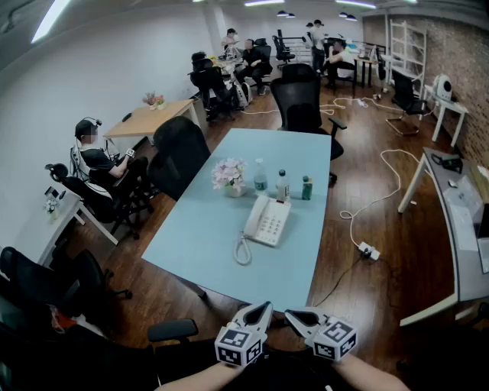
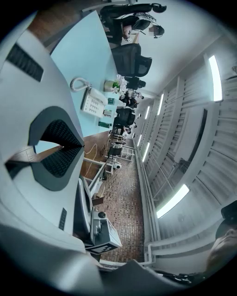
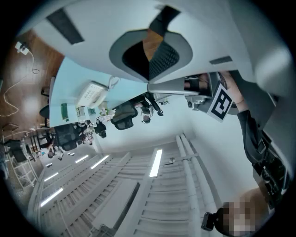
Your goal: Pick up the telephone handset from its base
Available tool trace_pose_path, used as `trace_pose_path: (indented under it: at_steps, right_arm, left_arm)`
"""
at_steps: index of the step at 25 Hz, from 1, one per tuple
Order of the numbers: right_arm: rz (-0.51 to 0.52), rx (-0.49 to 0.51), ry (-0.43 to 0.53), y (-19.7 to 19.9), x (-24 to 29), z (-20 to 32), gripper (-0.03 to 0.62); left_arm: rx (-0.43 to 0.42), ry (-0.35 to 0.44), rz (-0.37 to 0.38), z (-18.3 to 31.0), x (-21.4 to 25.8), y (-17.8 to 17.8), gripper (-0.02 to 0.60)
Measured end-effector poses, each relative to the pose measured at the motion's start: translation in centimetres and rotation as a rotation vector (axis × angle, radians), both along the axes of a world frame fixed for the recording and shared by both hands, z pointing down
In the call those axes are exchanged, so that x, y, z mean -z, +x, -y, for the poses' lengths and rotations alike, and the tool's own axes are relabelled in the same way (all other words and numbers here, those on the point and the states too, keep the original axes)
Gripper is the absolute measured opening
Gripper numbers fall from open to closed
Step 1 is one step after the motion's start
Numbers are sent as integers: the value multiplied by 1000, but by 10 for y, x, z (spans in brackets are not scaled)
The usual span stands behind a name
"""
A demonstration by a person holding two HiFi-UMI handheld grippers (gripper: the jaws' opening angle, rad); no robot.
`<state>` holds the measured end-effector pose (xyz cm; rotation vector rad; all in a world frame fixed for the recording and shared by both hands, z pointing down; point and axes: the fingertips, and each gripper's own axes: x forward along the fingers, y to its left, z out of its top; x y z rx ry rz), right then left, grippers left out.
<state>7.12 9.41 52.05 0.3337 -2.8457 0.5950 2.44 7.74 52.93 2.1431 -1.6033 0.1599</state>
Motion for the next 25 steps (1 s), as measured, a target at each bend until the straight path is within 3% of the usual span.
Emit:
trace_pose_path:
  at_steps: [8,10,13,14,20,25]
  right_arm:
    - [9,-106,-2,-26,-3,66,15]
    - [8,-133,2,-35,-2,83,15]
    - [-1,-173,10,-48,-1,107,15]
    - [-5,-190,11,-52,-2,115,15]
    - [-29,-303,3,-78,0,156,15]
    - [-30,-389,2,-102,-3,181,15]
  left_arm:
    - [-7,-15,13,70,-12,-55,12]
    - [-28,-16,20,91,-15,-69,119]
    - [-47,-22,36,126,-22,-93,138]
    - [-47,-29,44,139,-25,-104,176]
    - [-50,-76,101,221,-40,-174,201]
    - [-114,-100,131,277,-54,-202,201]
